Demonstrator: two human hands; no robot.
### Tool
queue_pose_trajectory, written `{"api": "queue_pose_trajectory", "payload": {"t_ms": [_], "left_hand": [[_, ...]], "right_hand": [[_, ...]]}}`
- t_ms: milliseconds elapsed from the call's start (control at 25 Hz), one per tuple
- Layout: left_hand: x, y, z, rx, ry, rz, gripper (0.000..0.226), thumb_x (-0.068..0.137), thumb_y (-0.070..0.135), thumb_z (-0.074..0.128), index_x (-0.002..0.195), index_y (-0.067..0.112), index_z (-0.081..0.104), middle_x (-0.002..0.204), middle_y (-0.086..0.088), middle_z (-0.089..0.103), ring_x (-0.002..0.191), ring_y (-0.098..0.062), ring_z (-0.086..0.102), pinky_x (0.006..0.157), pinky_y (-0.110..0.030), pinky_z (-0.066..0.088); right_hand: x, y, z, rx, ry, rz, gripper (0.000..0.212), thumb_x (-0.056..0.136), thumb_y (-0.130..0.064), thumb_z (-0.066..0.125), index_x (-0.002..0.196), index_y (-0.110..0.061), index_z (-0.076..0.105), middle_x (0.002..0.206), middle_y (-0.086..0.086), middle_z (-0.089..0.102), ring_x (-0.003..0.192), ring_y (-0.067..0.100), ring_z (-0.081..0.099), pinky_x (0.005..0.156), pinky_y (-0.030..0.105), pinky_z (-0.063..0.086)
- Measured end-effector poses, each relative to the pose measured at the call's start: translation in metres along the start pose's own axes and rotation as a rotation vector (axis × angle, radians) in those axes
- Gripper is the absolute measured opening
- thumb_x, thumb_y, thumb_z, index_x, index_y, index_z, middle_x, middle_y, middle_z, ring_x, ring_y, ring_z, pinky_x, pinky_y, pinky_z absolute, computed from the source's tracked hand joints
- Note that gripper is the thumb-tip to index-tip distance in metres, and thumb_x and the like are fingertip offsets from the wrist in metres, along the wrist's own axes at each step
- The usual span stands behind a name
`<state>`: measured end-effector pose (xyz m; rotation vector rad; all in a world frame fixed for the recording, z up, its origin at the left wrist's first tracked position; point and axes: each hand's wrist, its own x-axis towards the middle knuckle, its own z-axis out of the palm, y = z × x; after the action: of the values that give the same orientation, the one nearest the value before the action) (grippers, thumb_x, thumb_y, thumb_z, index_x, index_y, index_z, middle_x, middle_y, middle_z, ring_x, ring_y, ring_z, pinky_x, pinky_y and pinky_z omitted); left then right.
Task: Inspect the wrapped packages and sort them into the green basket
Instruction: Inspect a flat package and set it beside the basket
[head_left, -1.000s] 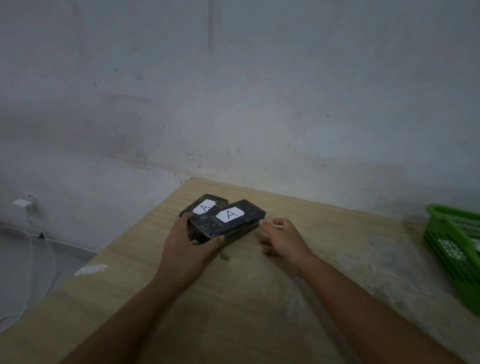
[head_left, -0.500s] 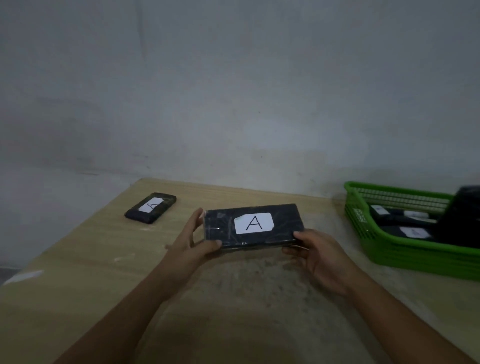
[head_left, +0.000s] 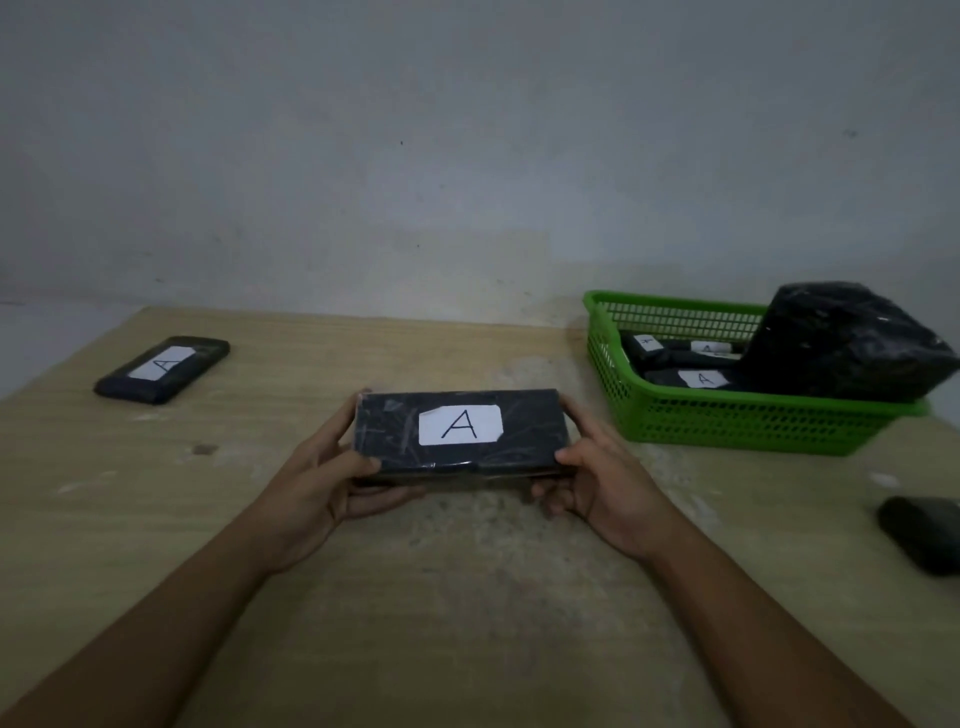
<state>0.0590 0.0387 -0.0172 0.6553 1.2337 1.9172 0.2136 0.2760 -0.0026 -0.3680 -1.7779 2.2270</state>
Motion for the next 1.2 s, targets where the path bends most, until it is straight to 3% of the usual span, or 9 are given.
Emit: {"api": "queue_pose_trajectory", "payload": {"t_ms": [80, 160, 240, 320, 440, 600, 680, 920, 1200], "left_hand": [[-0.001, 0.0, -0.003, 0.0, 0.014, -0.004, 0.112, 0.046, 0.018, 0.092, 0.142, 0.037, 0.038, 0.132, -0.011, 0.061, 0.115, -0.043, 0.059, 0.081, -0.047, 0.058], [0.001, 0.0, 0.001, -0.003, 0.083, 0.009, 0.079, 0.07, 0.015, 0.077, 0.139, 0.033, 0.043, 0.13, -0.011, 0.062, 0.108, -0.04, 0.064, 0.077, -0.05, 0.059], [0.002, 0.003, 0.011, 0.015, 0.193, 0.017, 0.038, 0.092, 0.013, 0.048, 0.126, 0.028, 0.054, 0.121, -0.008, 0.065, 0.093, -0.034, 0.071, 0.066, -0.051, 0.06], [0.002, 0.003, 0.014, 0.069, 0.302, 0.046, 0.025, 0.098, 0.018, 0.042, 0.11, 0.028, 0.061, 0.106, -0.004, 0.07, 0.079, -0.028, 0.074, 0.058, -0.05, 0.06], [-0.001, 0.003, 0.014, 0.143, 0.339, 0.108, 0.021, 0.098, 0.016, 0.044, 0.104, 0.025, 0.062, 0.092, -0.004, 0.072, 0.068, -0.026, 0.073, 0.054, -0.052, 0.059], [-0.002, 0.001, 0.014, 0.185, 0.287, 0.143, 0.017, 0.097, 0.01, 0.044, 0.103, 0.017, 0.057, 0.084, -0.011, 0.069, 0.058, -0.027, 0.068, 0.052, -0.052, 0.058], [-0.003, 0.0, 0.015, 0.186, 0.261, 0.149, 0.016, 0.097, 0.008, 0.044, 0.105, 0.014, 0.056, 0.084, -0.015, 0.068, 0.057, -0.029, 0.066, 0.051, -0.052, 0.057], [-0.003, 0.0, 0.015, 0.179, 0.293, 0.161, 0.016, 0.097, 0.009, 0.045, 0.099, 0.017, 0.059, 0.08, -0.01, 0.071, 0.055, -0.029, 0.068, 0.045, -0.048, 0.057], [-0.003, -0.002, 0.014, 0.208, 0.29, 0.178, 0.017, 0.095, 0.007, 0.049, 0.109, 0.014, 0.055, 0.088, -0.017, 0.069, 0.061, -0.032, 0.069, 0.05, -0.05, 0.058]], "right_hand": [[-0.002, 0.002, 0.001, -0.023, -0.014, -0.018, 0.066, 0.09, 0.012, 0.037, 0.139, -0.031, 0.041, 0.089, 0.021, 0.07, 0.055, 0.026, 0.064, 0.042, 0.027, 0.048], [-0.003, 0.003, -0.001, -0.02, -0.023, -0.025, 0.069, 0.089, 0.015, 0.038, 0.142, -0.03, 0.037, 0.091, 0.021, 0.071, 0.055, 0.026, 0.066, 0.043, 0.028, 0.05], [-0.004, 0.002, -0.001, -0.03, -0.053, -0.031, 0.074, 0.087, 0.016, 0.042, 0.144, -0.032, 0.034, 0.092, 0.019, 0.073, 0.056, 0.027, 0.067, 0.044, 0.028, 0.052], [-0.005, 0.003, 0.002, -0.055, -0.109, -0.027, 0.077, 0.08, 0.01, 0.05, 0.139, -0.037, 0.035, 0.095, 0.017, 0.074, 0.059, 0.029, 0.069, 0.047, 0.03, 0.054], [-0.008, 0.005, 0.004, -0.094, -0.132, -0.012, 0.072, 0.075, 0.001, 0.053, 0.133, -0.04, 0.04, 0.097, 0.014, 0.075, 0.066, 0.031, 0.071, 0.046, 0.03, 0.054], [-0.006, 0.005, 0.009, -0.063, -0.006, 0.013, 0.015, 0.088, -0.028, 0.057, 0.103, -0.026, 0.06, 0.097, 0.009, 0.069, 0.078, 0.03, 0.069, 0.045, 0.04, 0.057], [-0.006, 0.006, 0.011, -0.115, 0.078, 0.011, 0.02, 0.097, -0.037, 0.049, 0.099, -0.02, 0.06, 0.094, 0.008, 0.068, 0.079, 0.032, 0.069, 0.045, 0.04, 0.057], [-0.008, 0.008, 0.019, -0.253, 0.145, -0.102, 0.025, 0.101, -0.03, 0.046, 0.099, -0.007, 0.055, 0.08, 0.014, 0.064, 0.061, 0.025, 0.068, 0.042, 0.037, 0.056], [-0.008, 0.006, 0.022, -0.225, 0.144, -0.06, 0.015, 0.097, -0.029, 0.055, 0.103, -0.015, 0.056, 0.093, 0.013, 0.069, 0.068, 0.025, 0.07, 0.044, 0.035, 0.054]]}}
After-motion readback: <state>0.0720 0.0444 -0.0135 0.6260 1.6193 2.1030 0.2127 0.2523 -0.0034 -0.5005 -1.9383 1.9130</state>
